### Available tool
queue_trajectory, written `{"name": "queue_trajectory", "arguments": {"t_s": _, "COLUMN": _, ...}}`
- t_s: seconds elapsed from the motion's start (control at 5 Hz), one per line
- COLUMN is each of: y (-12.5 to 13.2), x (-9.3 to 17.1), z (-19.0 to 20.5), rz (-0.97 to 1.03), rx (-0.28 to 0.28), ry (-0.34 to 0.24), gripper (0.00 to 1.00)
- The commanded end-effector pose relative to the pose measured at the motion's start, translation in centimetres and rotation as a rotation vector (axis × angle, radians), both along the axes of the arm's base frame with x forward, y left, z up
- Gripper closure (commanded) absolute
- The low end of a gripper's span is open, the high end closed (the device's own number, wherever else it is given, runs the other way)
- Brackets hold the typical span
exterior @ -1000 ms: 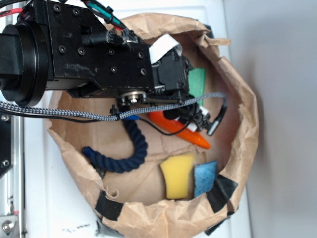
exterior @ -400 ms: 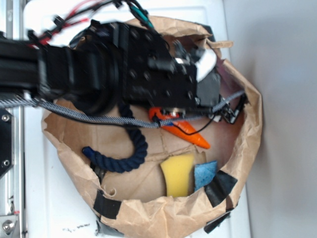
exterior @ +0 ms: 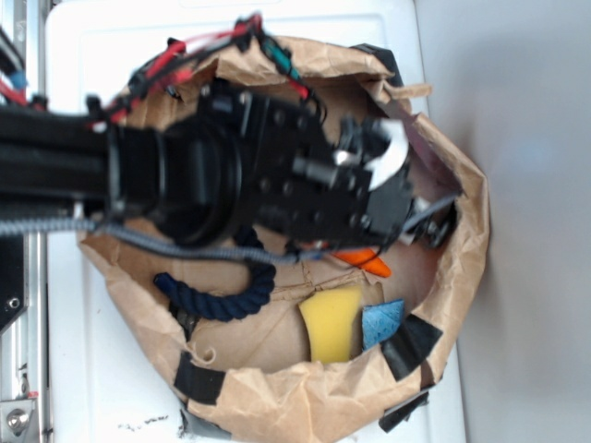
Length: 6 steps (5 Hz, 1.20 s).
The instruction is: Grab the green block.
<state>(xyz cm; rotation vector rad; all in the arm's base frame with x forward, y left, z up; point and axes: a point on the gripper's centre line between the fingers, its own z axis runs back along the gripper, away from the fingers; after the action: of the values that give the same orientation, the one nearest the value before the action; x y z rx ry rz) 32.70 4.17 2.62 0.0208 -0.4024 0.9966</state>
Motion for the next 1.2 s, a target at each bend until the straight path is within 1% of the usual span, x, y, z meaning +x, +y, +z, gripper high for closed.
{"name": "queue_trajectory", "arguments": {"t_s": 0.0, "y": -1.5, "x": -0.3, "z": -0.4, "rz": -0.054, "rx": 0.027, "ry": 0.002, "gripper": 1.0}}
{"name": "queue_trajectory", "arguments": {"t_s": 0.2, "y": -1.4, "x": -0.7, "z": -0.2, "rz": -0.033, "rx": 0.083, "ry": -0.058, "gripper": 1.0}}
{"name": "queue_trajectory", "arguments": {"t_s": 0.4, "y": -1.5, "x": -1.1, "z": -0.1, "rz": -0.041, "rx": 0.107, "ry": -0.076, "gripper": 0.88}}
{"name": "queue_trajectory", "arguments": {"t_s": 0.6, "y": -1.7, "x": -1.6, "z": -0.1, "rz": -0.045, "rx": 0.143, "ry": -0.099, "gripper": 0.81}}
{"name": "queue_trajectory", "arguments": {"t_s": 0.8, "y": -1.6, "x": -2.1, "z": 1.6, "rz": -0.077, "rx": 0.111, "ry": -0.072, "gripper": 0.85}}
{"name": "queue_trajectory", "arguments": {"t_s": 1.0, "y": -1.1, "x": -3.4, "z": 4.9, "rz": -0.145, "rx": 0.042, "ry": -0.012, "gripper": 1.0}}
